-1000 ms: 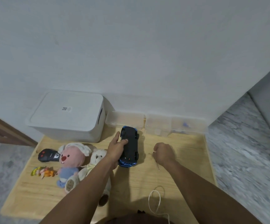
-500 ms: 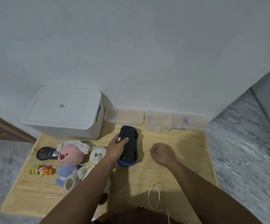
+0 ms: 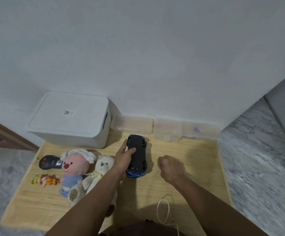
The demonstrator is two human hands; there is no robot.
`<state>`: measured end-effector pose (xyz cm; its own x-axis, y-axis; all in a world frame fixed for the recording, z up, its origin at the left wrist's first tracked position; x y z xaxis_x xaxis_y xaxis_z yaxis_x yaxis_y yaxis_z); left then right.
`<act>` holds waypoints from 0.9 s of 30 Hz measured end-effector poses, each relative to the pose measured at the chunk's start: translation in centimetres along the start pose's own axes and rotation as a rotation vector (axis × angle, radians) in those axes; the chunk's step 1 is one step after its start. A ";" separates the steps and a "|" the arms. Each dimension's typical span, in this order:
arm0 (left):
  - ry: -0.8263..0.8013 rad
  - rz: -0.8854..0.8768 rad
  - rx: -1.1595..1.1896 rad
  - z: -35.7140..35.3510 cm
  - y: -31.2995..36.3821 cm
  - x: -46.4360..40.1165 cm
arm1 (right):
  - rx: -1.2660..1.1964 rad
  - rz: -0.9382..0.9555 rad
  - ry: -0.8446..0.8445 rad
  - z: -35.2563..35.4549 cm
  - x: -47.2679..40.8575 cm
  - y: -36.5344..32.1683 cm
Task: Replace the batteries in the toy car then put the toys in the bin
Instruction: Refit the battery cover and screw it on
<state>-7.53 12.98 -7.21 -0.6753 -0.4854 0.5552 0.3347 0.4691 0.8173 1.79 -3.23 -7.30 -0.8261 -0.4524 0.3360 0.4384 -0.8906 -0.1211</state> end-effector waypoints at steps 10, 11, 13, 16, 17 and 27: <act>-0.059 -0.129 -0.069 -1.3 1.7 1.0 | -0.738 -0.063 0.181 7.0 -1.6 -1.8; -0.063 -0.147 -0.085 -1.6 2.0 1.1 | -0.749 -0.036 0.174 7.5 -1.6 -2.4; -0.066 -0.173 -0.101 -2.0 2.5 1.5 | -0.710 0.009 0.157 8.0 -1.6 -3.6; -0.064 -0.183 -0.099 -2.4 2.8 1.9 | -0.632 0.054 0.158 7.9 -1.5 -4.3; -0.062 -0.188 -0.103 -2.4 2.9 2.0 | -0.614 0.062 0.167 7.9 -1.4 -4.4; -0.109 -0.256 -0.129 -3.2 4.2 3.1 | -0.593 0.033 0.204 9.7 -1.2 -4.0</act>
<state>-6.10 11.08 -1.59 -0.8128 -0.4906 0.3142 0.2200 0.2410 0.9453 4.46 1.35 1.83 -0.8920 -0.4280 0.1457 0.2422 -0.7244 -0.6454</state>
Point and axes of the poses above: each hand's wrist, its own x-axis away from the middle knuckle, its own z-axis out of the back of the hand, y = z × x, the point moved 9 cm from there along -x, towards the middle knuckle, and after that the axes turned 7 degrees about -z, right-handed, at the moved point
